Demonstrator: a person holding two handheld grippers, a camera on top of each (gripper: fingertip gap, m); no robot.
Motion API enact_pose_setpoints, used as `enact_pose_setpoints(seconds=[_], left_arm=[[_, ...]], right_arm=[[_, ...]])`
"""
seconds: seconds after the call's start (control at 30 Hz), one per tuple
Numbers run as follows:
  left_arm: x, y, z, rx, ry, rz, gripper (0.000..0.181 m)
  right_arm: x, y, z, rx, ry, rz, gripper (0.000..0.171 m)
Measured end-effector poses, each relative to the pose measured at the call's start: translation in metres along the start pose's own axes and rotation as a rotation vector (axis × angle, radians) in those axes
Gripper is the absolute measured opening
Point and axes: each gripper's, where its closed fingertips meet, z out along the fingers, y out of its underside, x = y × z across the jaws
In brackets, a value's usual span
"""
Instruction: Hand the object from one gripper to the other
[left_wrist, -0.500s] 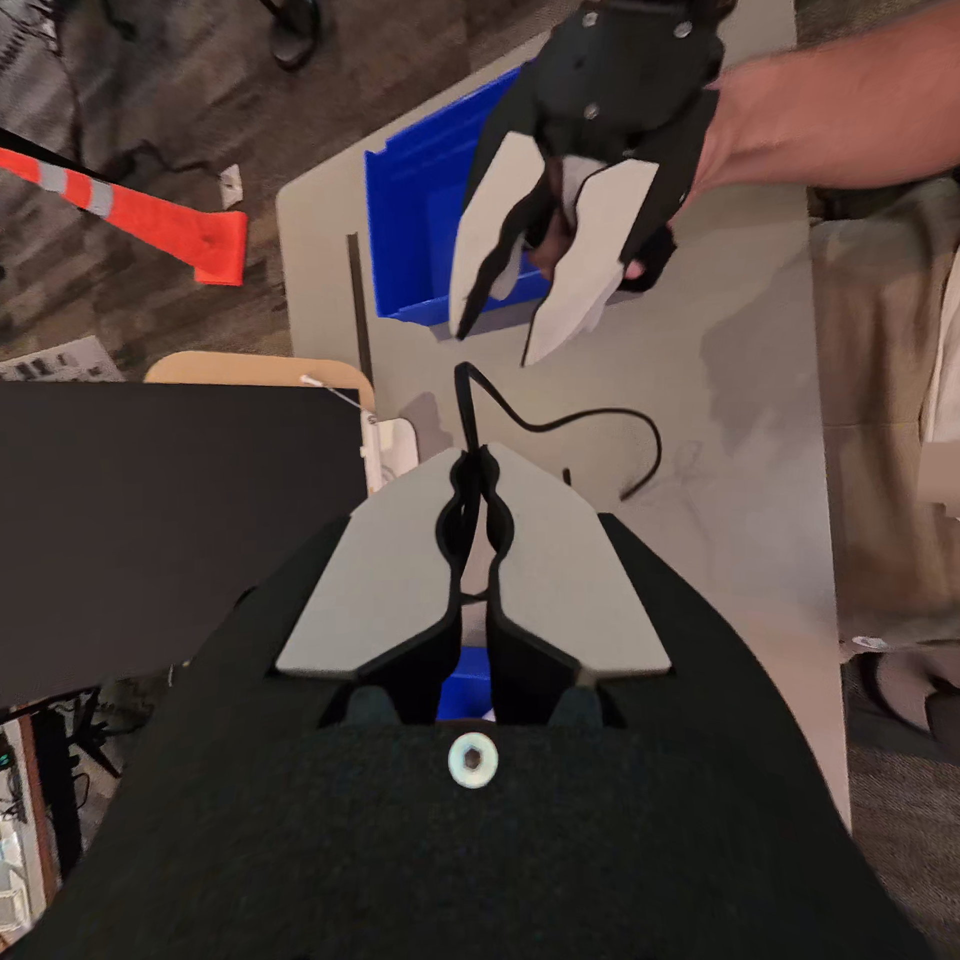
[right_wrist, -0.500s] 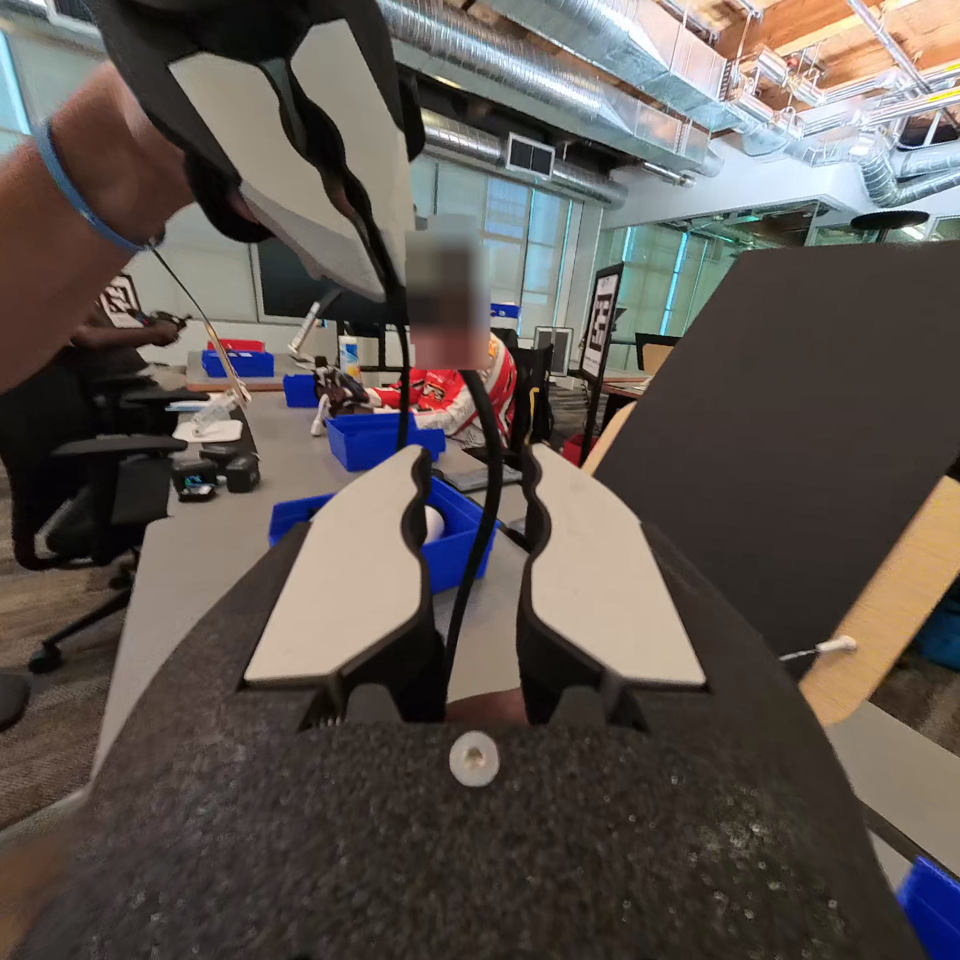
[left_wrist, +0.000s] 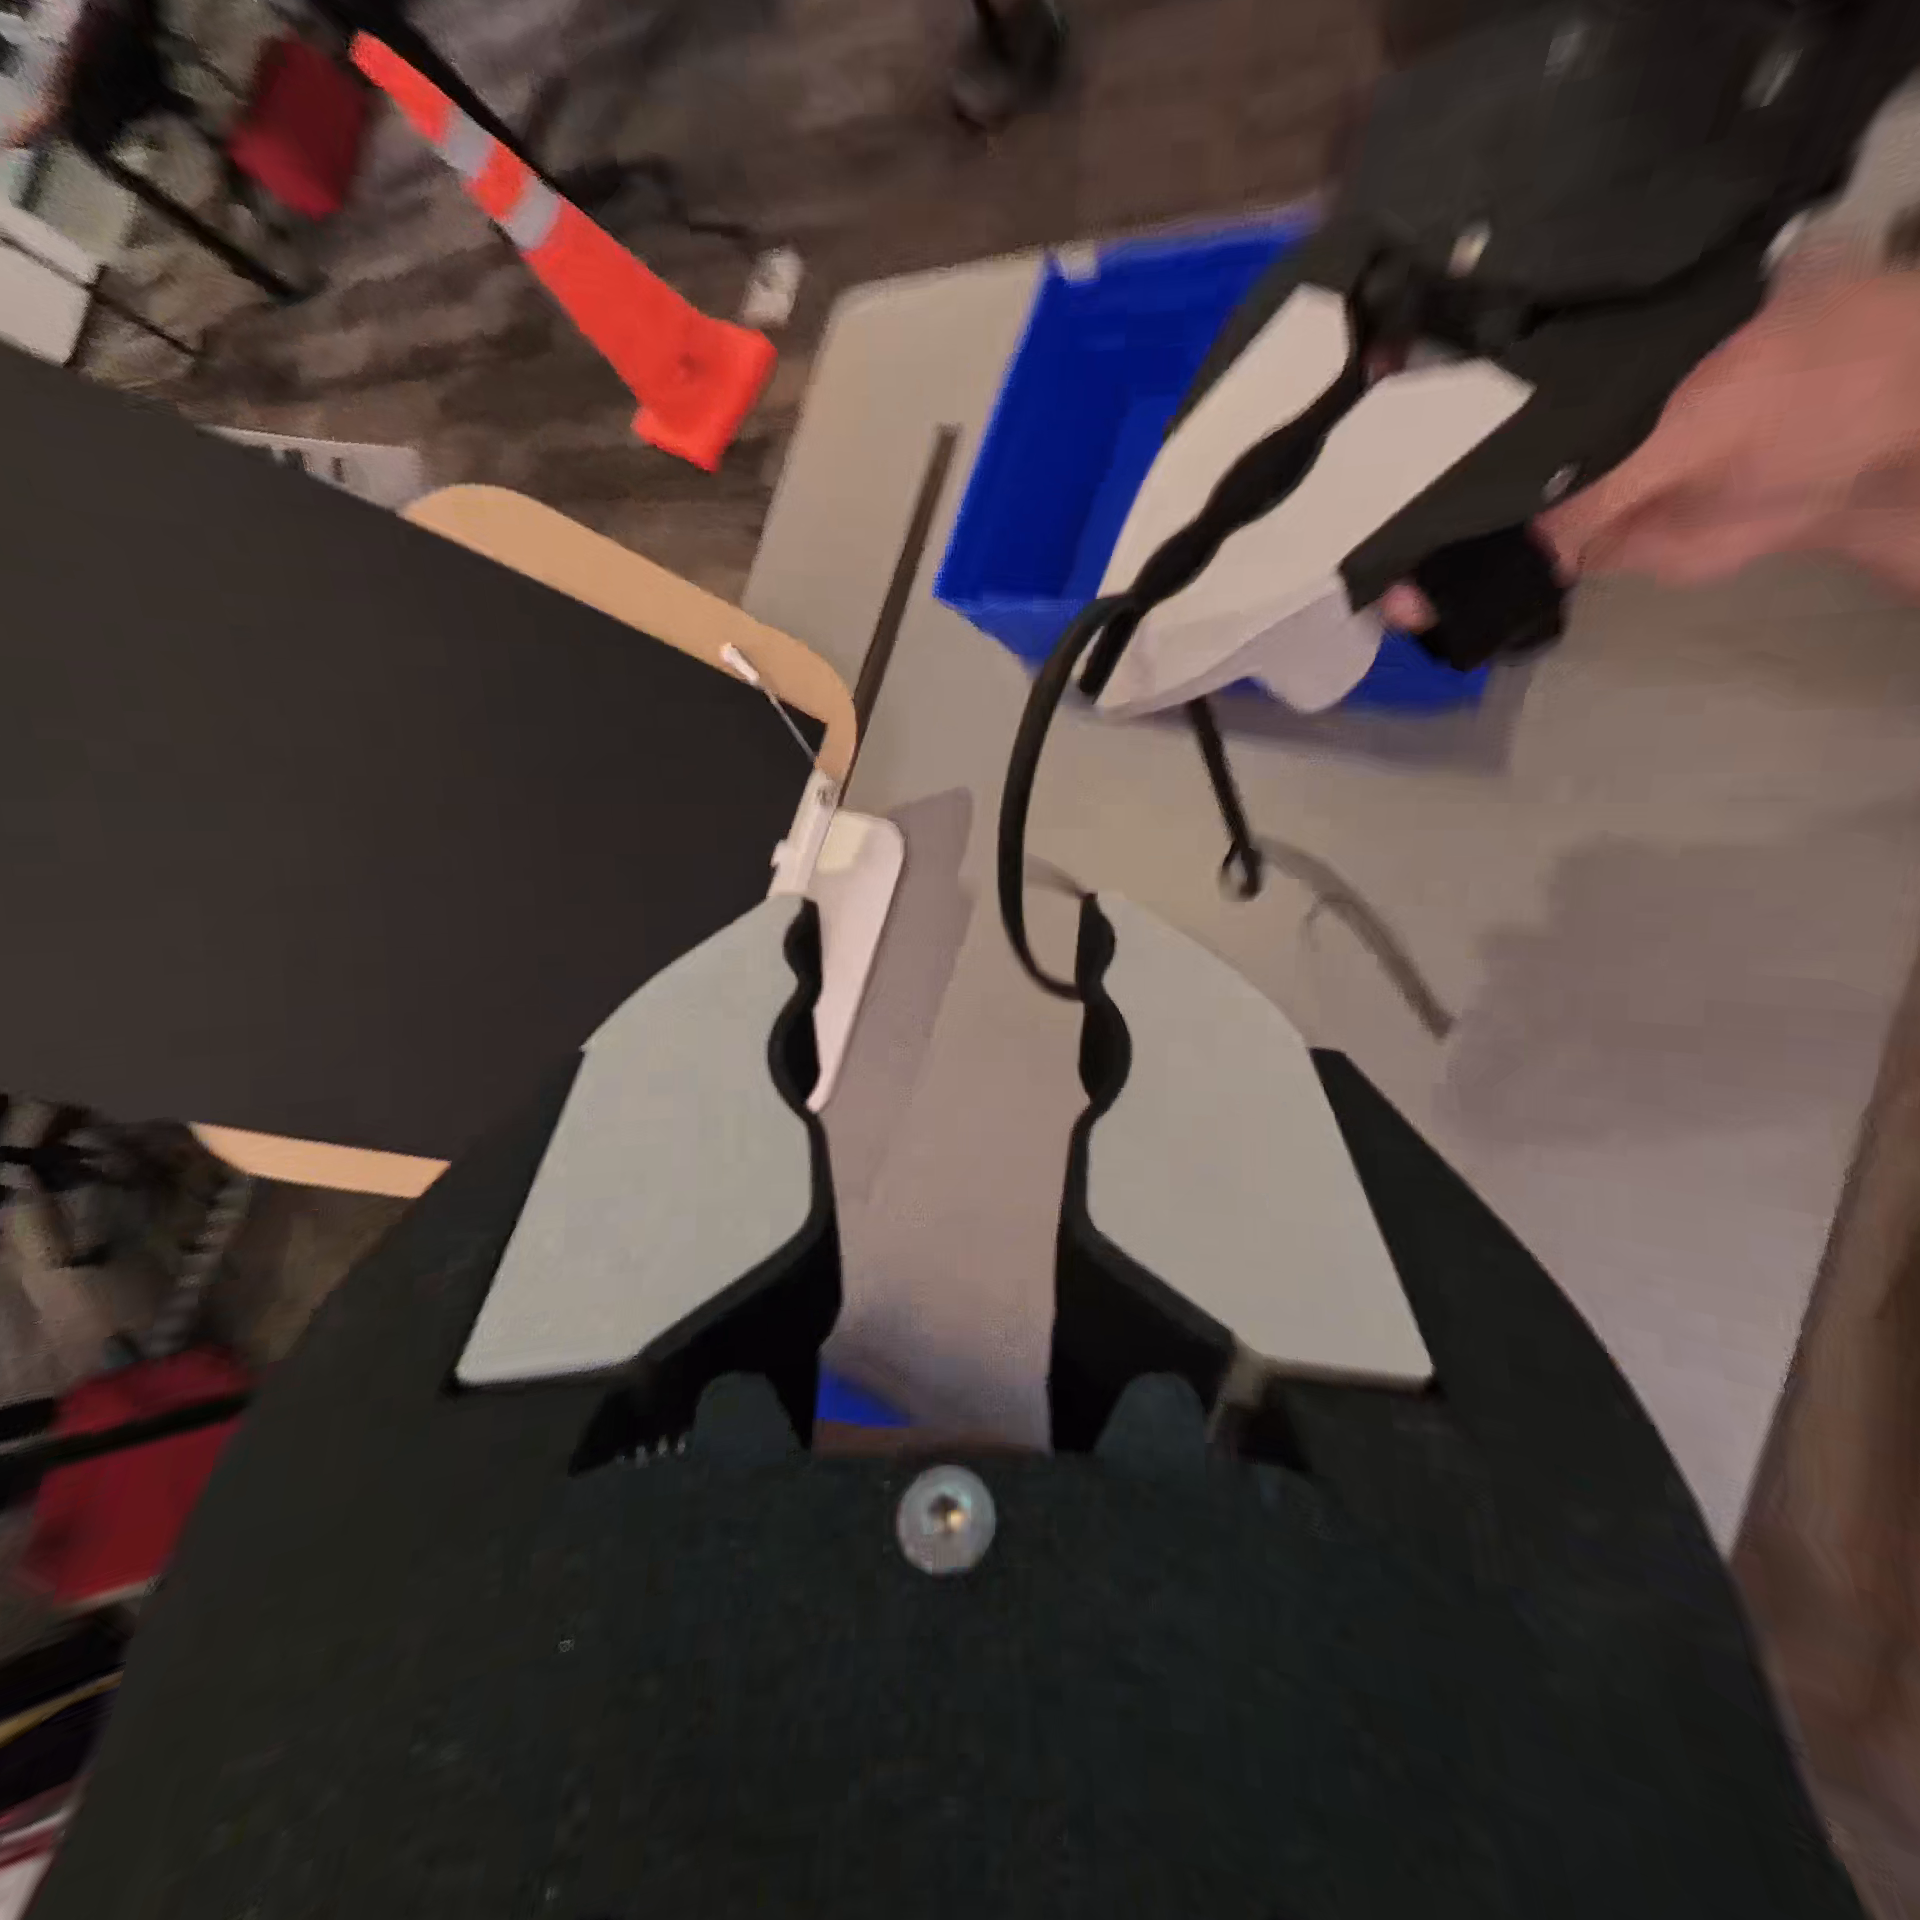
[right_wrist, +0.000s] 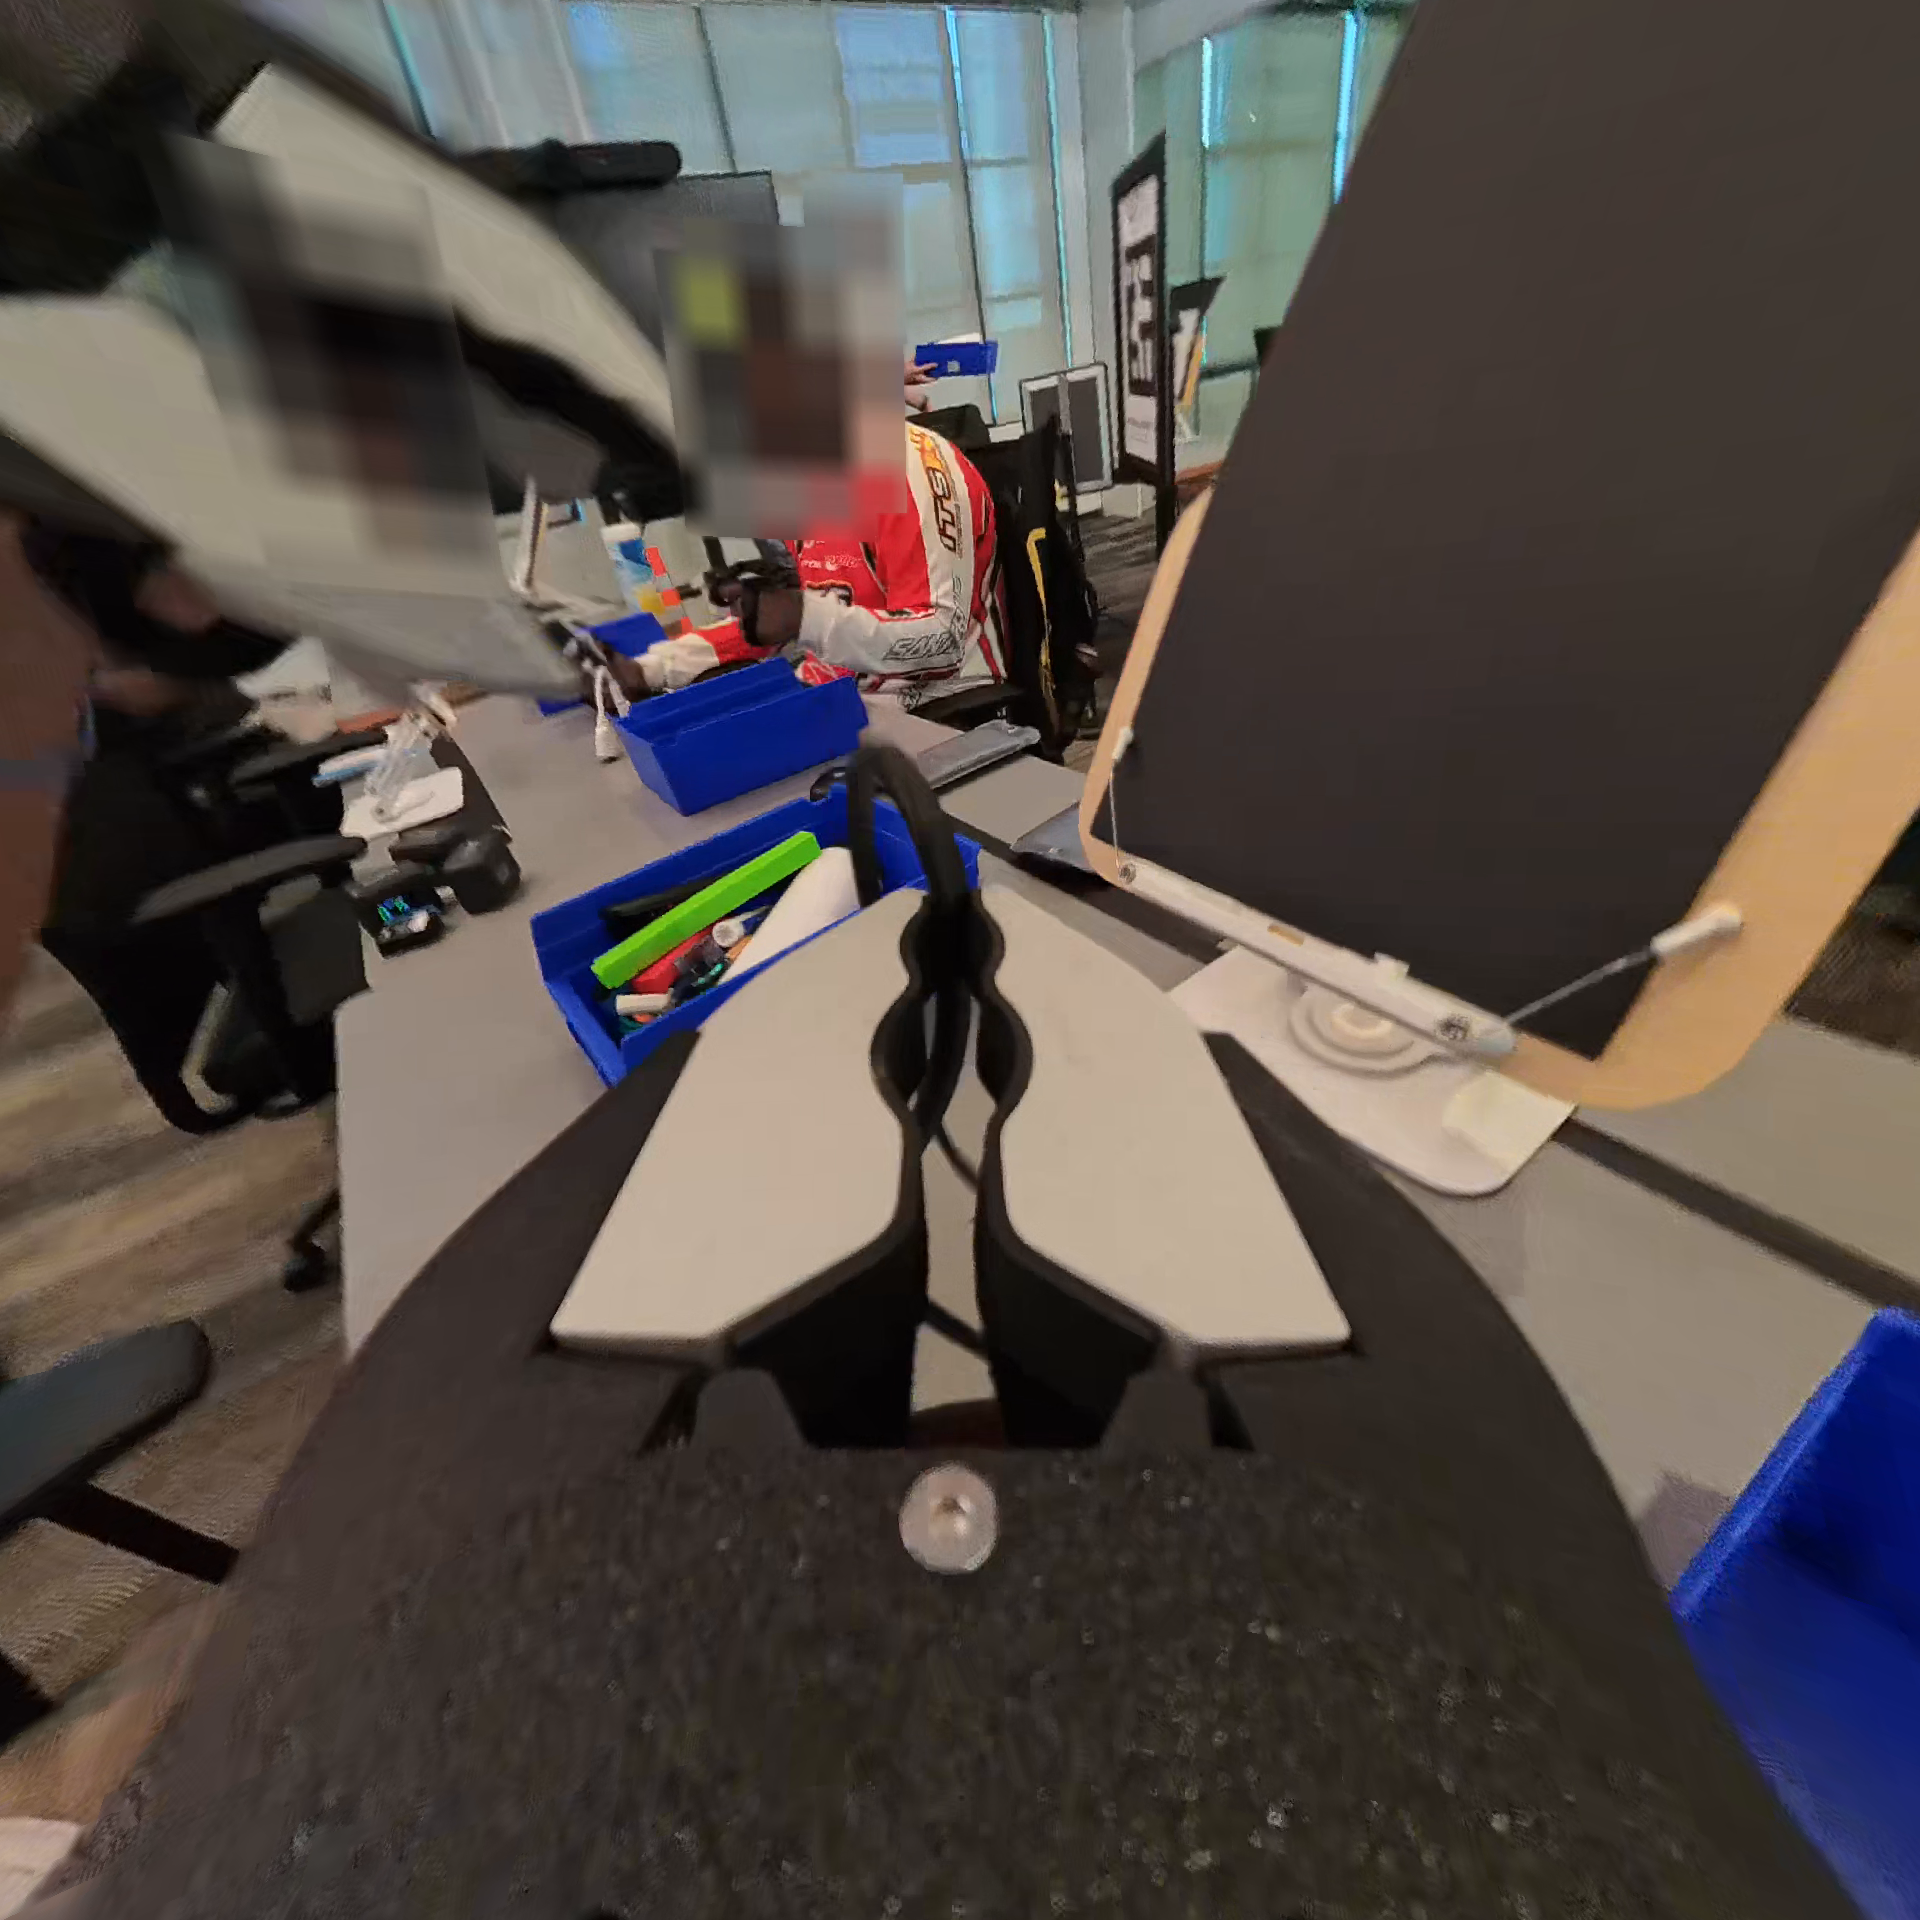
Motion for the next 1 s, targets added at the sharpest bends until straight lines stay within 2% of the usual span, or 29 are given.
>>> enact_pose_setpoints(seconds=[0.1, 0.17, 0.3, 0.37, 0.47, 0.53, 0.6, 0.67, 0.7, 0.73, 0.77, 1.0], left_arm=[[0.032, 0.001, -0.010, 0.263, 0.068, -0.333, 0.040], [0.068, 0.016, -0.003, 0.357, 0.167, -0.410, 0.040], [0.105, 0.072, 0.058, 0.364, 0.062, -0.386, 0.048], [0.121, 0.101, 0.087, 0.341, 0.060, -0.423, 0.057], [0.137, 0.122, 0.108, 0.377, 0.090, -0.490, 0.061], [0.145, 0.123, 0.109, 0.424, 0.145, -0.540, 0.063], [0.149, 0.113, 0.101, 0.528, 0.198, -0.600, 0.059], [0.151, 0.111, 0.100, 0.554, 0.215, -0.618, 0.051], [0.146, 0.115, 0.101, 0.548, 0.175, -0.627, 0.036], [0.143, 0.117, 0.100, 0.555, 0.156, -0.631, 0.010], [0.145, 0.117, 0.098, 0.574, 0.183, -0.628, 0.006], [0.136, 0.117, 0.083, 0.606, 0.207, -0.629, 0.005]], right_arm=[[0.021, 0.005, -0.004, 0.005, 0.011, 0.165, 0.004], [0.026, 0.009, -0.004, 0.013, -0.011, 0.265, 0.003], [0.003, 0.010, 0.006, 0.028, -0.138, 0.384, 0.004], [-0.015, 0.010, 0.013, 0.021, -0.200, 0.394, 0.004], [-0.038, 0.011, 0.023, 0.010, -0.258, 0.394, 0.004], [-0.048, 0.014, 0.031, 0.005, -0.268, 0.395, 0.004], [-0.053, 0.023, 0.040, -0.022, -0.255, 0.376, 0.004], [-0.056, 0.032, 0.047, -0.046, -0.243, 0.367, 0.004], [-0.058, 0.036, 0.050, -0.056, -0.244, 0.371, 0.004], [-0.058, 0.039, 0.053, -0.062, -0.239, 0.373, 0.004], [-0.057, 0.042, 0.054, -0.065, -0.229, 0.372, 0.003], [-0.048, 0.056, 0.055, -0.122, -0.215, 0.346, 0.008]])
